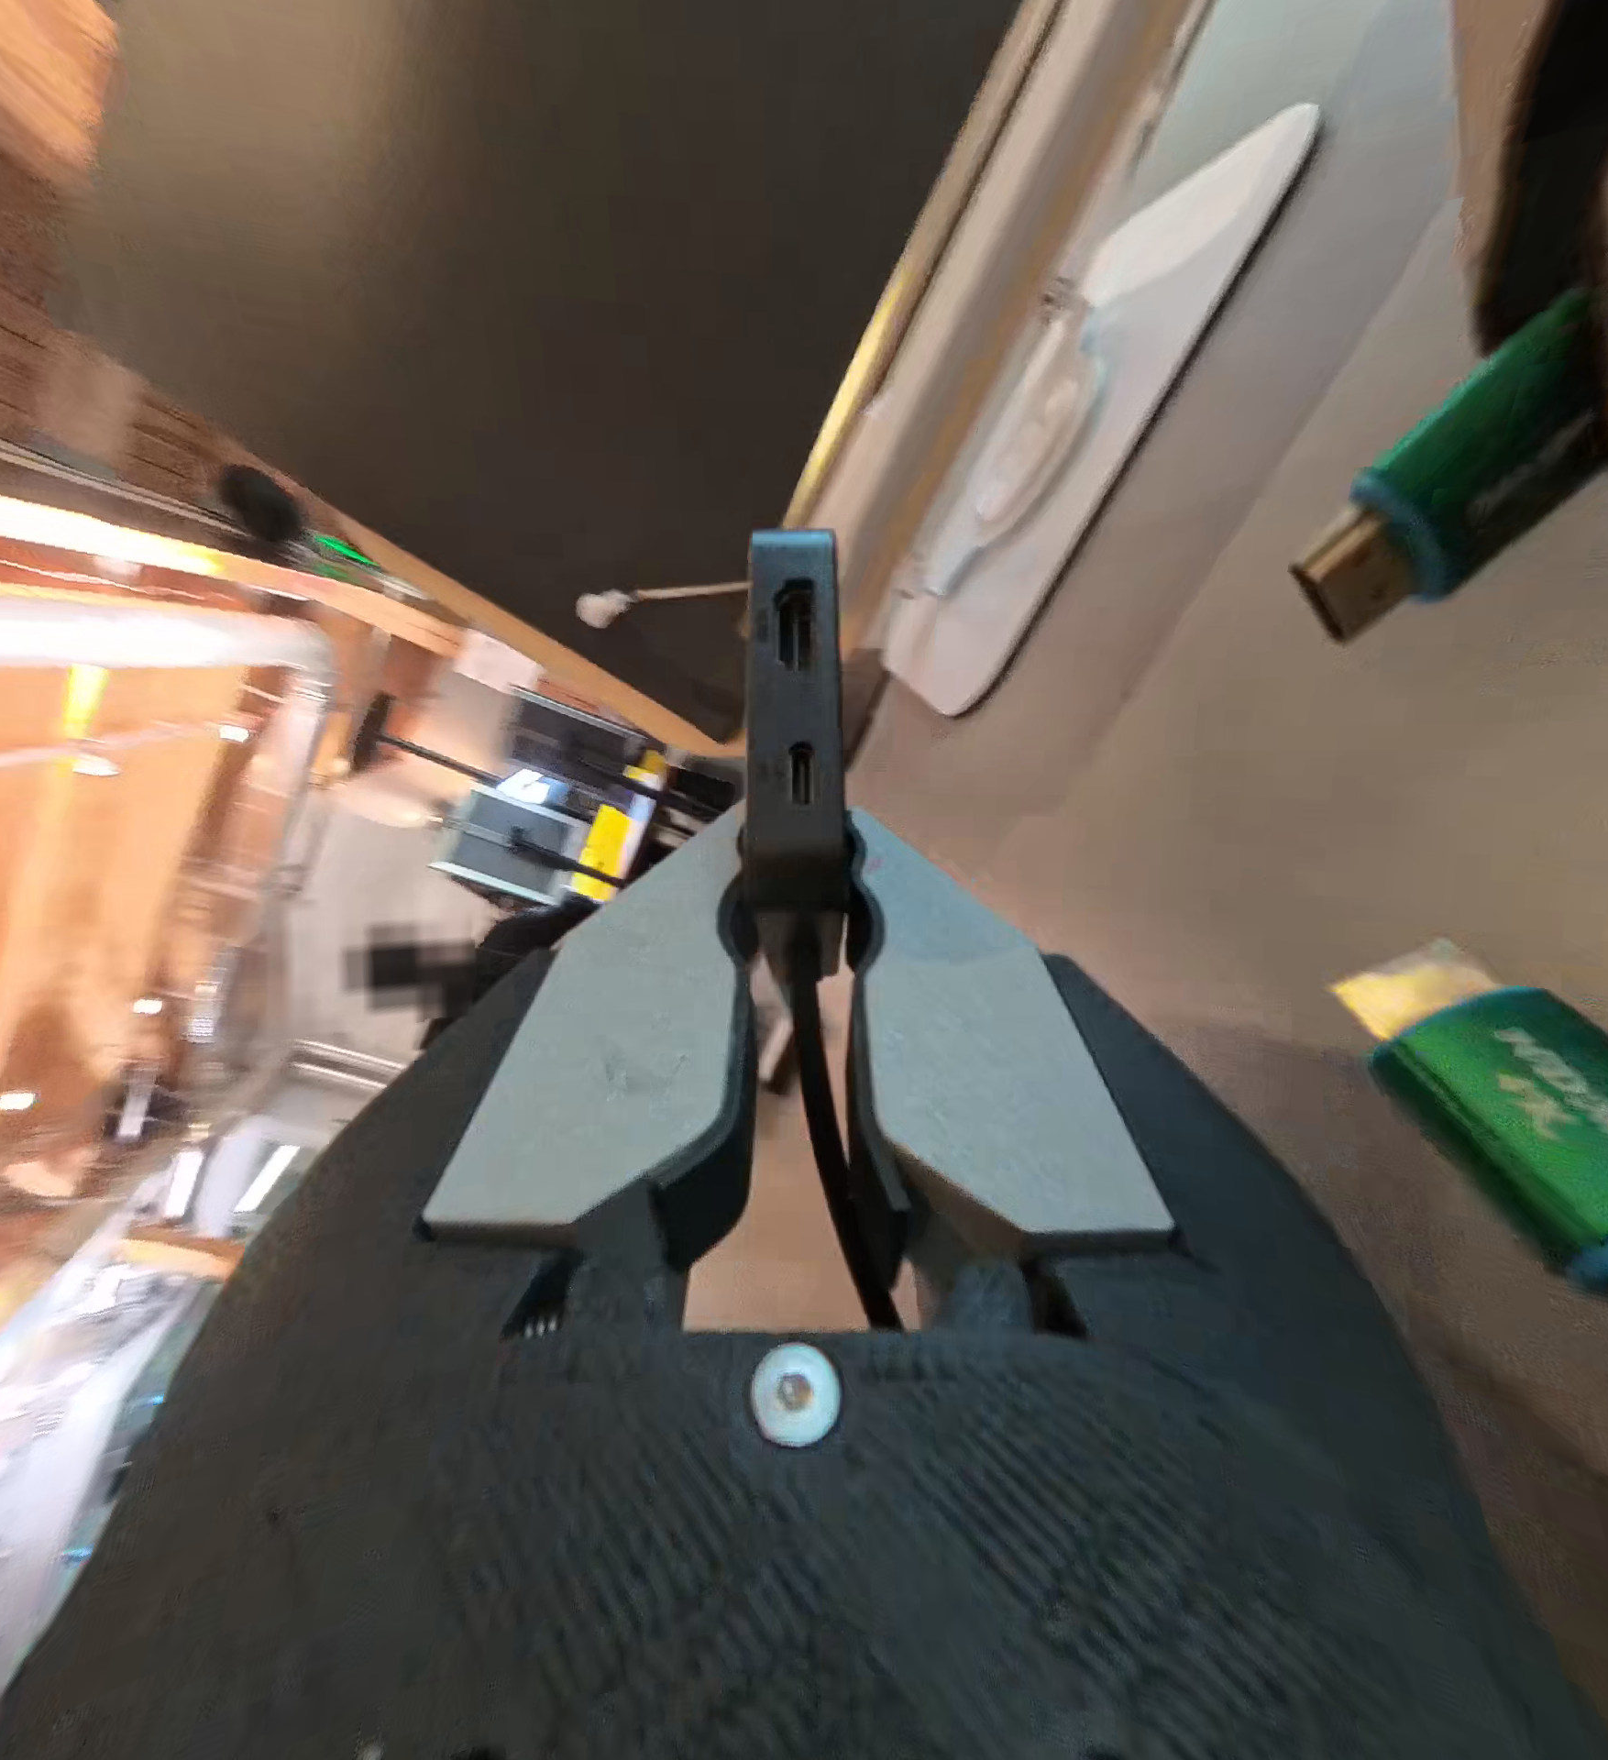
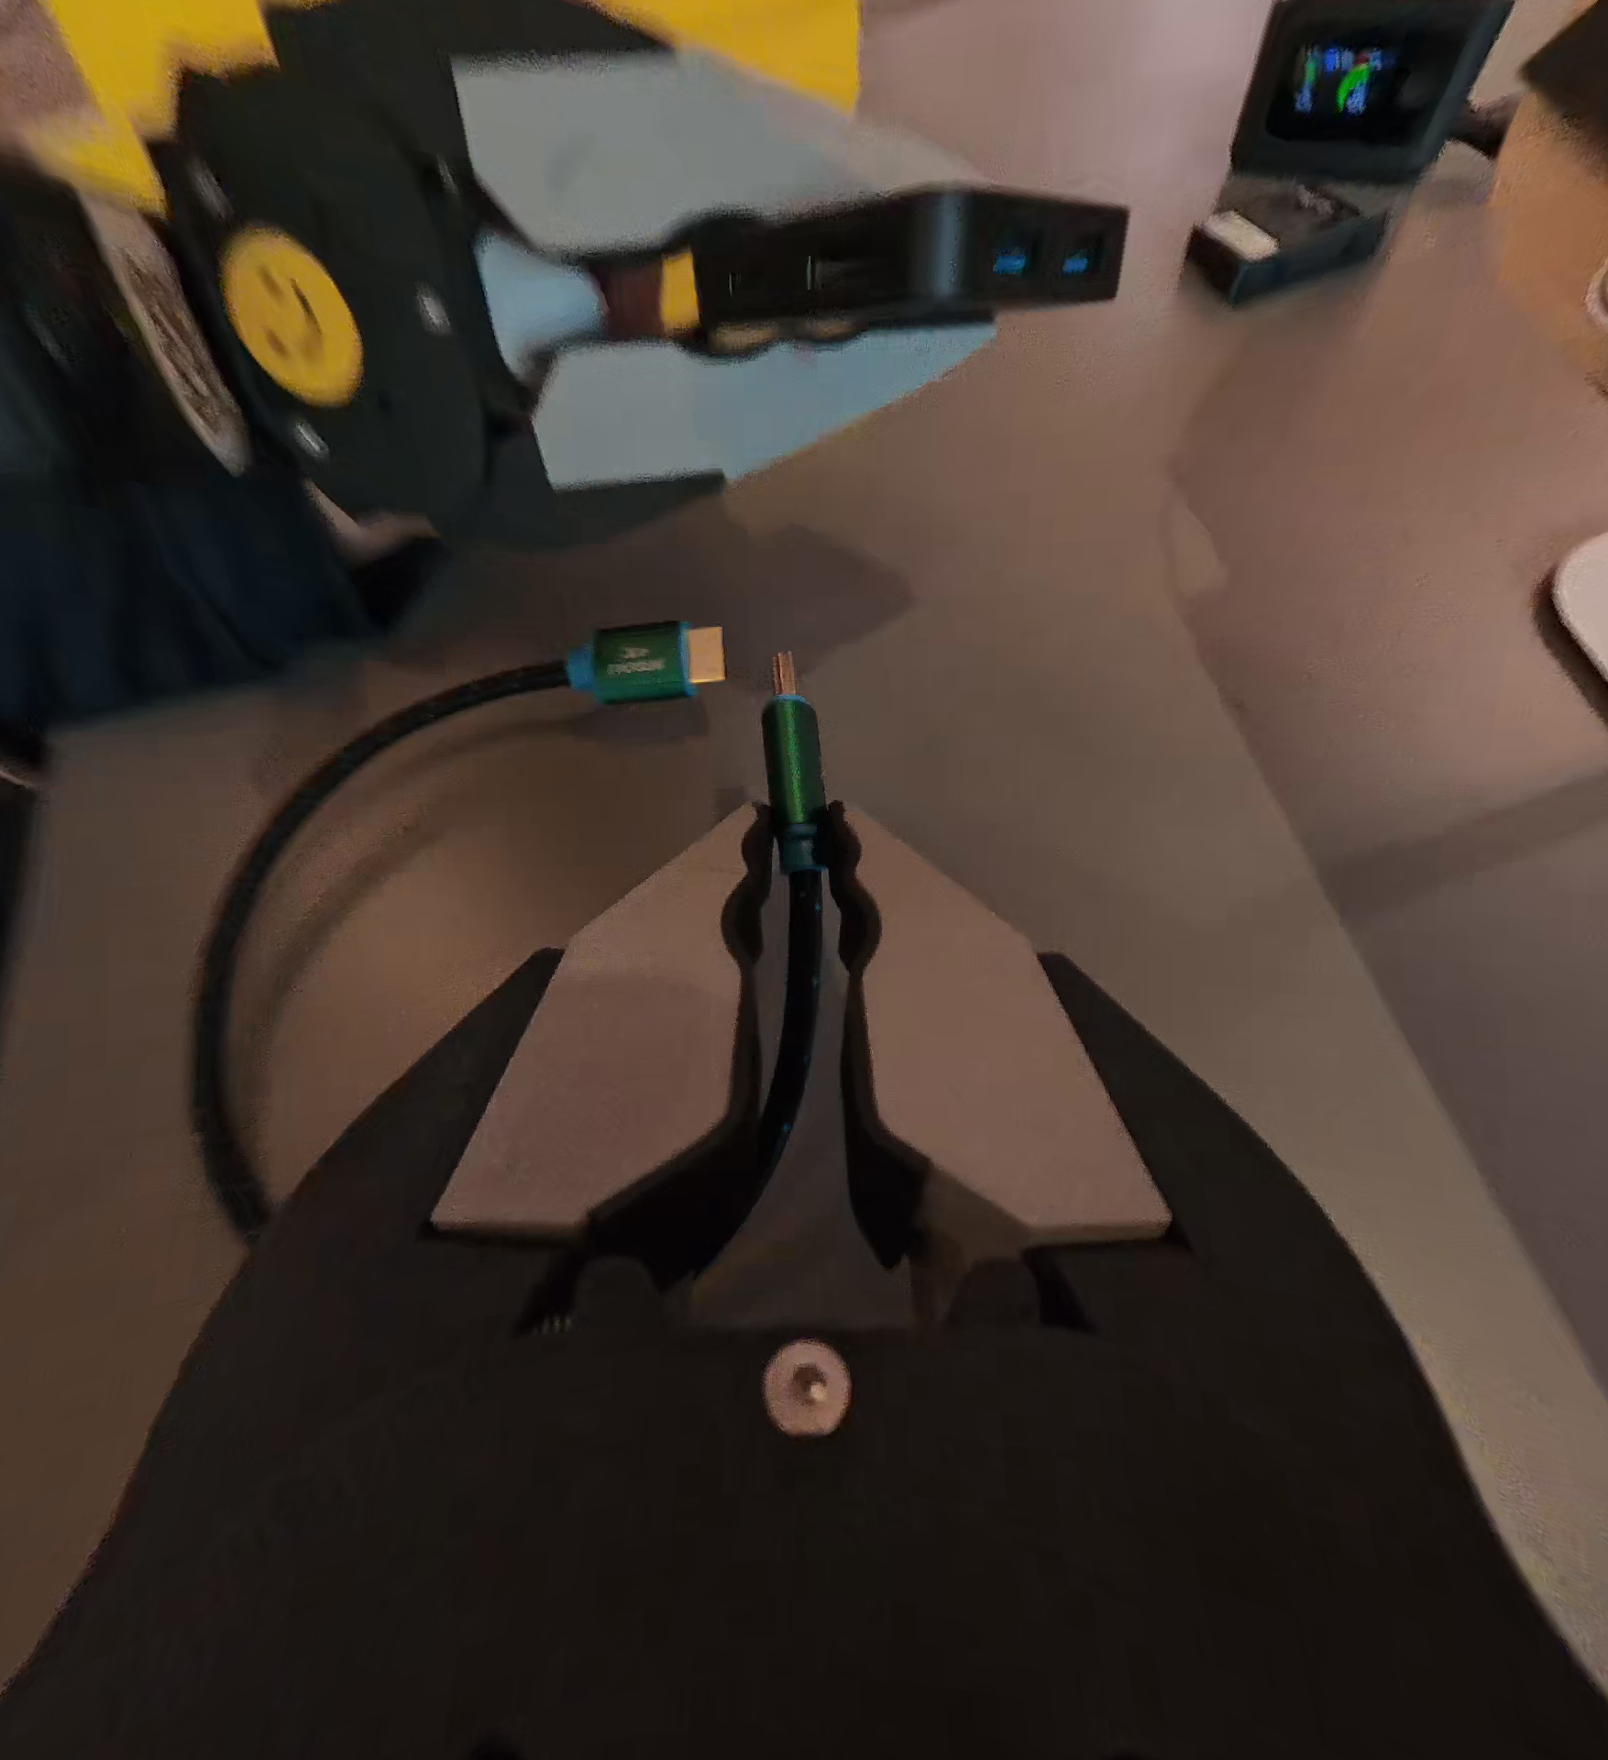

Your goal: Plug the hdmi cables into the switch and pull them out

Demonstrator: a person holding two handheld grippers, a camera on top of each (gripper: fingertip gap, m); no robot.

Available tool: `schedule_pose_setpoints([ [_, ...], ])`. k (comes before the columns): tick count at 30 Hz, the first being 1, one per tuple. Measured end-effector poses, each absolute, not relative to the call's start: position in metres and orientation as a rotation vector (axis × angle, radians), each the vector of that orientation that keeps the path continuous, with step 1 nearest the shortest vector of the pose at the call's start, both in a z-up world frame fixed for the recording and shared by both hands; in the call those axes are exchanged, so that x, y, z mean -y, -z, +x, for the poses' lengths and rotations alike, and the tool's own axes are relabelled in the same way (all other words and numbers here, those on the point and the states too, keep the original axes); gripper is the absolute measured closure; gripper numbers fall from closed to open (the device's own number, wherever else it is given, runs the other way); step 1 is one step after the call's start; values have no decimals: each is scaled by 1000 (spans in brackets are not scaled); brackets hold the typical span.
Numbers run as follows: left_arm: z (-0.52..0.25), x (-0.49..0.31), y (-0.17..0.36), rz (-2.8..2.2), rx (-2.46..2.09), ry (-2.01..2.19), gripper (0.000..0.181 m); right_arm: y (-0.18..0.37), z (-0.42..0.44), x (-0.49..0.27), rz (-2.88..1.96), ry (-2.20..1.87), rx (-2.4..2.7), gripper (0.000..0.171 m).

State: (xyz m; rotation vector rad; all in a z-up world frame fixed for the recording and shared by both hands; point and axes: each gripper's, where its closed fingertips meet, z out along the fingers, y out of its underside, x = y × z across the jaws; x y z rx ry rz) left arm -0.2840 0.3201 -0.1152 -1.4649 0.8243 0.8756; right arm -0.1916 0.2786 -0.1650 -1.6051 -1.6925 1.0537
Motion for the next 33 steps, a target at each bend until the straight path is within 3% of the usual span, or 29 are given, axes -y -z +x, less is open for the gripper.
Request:
schedule_pose_setpoints([
  [11,-238,-287,49,-975,-913,-1191,170,89,-183,-243,-1556,-2266,1275,163],
  [16,-238,-285,39,-936,-885,-1304,170,78,-182,-239,-1529,-2530,1066,163],
  [33,-255,-297,46,-1098,-788,-1448,171,72,-192,-262,-1534,-2472,576,163],
])
